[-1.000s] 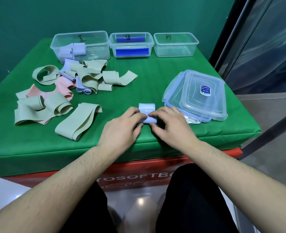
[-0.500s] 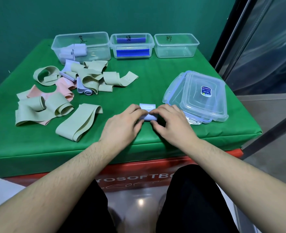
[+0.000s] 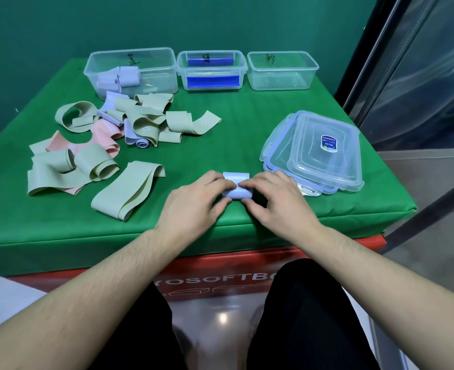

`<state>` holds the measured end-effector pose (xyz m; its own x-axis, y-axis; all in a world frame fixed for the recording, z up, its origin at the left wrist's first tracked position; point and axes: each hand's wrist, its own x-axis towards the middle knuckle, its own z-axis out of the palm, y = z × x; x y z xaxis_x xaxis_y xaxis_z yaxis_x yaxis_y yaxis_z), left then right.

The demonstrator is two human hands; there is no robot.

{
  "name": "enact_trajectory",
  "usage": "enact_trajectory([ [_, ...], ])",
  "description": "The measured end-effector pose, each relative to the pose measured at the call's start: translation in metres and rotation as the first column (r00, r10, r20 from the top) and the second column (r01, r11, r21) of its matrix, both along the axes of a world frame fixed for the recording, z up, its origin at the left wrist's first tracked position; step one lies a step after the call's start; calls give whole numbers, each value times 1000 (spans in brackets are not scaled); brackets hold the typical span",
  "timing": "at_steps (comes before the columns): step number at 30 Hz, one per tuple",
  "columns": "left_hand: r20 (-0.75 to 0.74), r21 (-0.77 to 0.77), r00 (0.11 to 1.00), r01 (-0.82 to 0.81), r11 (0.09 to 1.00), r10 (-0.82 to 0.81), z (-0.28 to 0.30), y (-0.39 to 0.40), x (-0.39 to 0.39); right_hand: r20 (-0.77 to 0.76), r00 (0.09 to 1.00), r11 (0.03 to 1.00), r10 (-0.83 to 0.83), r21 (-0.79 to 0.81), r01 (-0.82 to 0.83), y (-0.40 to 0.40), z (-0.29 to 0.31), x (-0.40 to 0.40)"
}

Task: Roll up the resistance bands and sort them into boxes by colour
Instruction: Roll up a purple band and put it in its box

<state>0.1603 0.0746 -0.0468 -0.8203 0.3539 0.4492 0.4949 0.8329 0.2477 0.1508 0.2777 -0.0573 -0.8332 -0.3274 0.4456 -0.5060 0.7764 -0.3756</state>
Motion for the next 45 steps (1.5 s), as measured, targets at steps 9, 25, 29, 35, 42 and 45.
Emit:
enact_trajectory([
  [9, -56, -2, 997, 52, 999, -52, -7, -11, 24, -25, 998, 998, 61, 2, -61, 5, -8, 22],
  [25, 38, 26, 998, -48, 999, 47, -5, -1, 25, -109, 994, 1000, -24, 17, 26, -2, -5, 14],
  [29, 18, 0, 999, -47, 999, 47, -4, -1, 21, -114, 992, 997, -62, 38, 66, -4, -5, 13],
  [35, 19, -46, 996, -88, 995, 89, -2, 2, 14, -112, 991, 996, -69, 45, 75, -3, -6, 13],
  [42, 33, -80, 997, -72, 994, 75, -2, 3, 12, -61, 993, 995, -97, 20, 98, -4, -7, 4],
  [45, 57, -80, 996, -63, 995, 67, -3, 2, 7, -23, 995, 995, -98, 8, 98, -5, -6, -1],
])
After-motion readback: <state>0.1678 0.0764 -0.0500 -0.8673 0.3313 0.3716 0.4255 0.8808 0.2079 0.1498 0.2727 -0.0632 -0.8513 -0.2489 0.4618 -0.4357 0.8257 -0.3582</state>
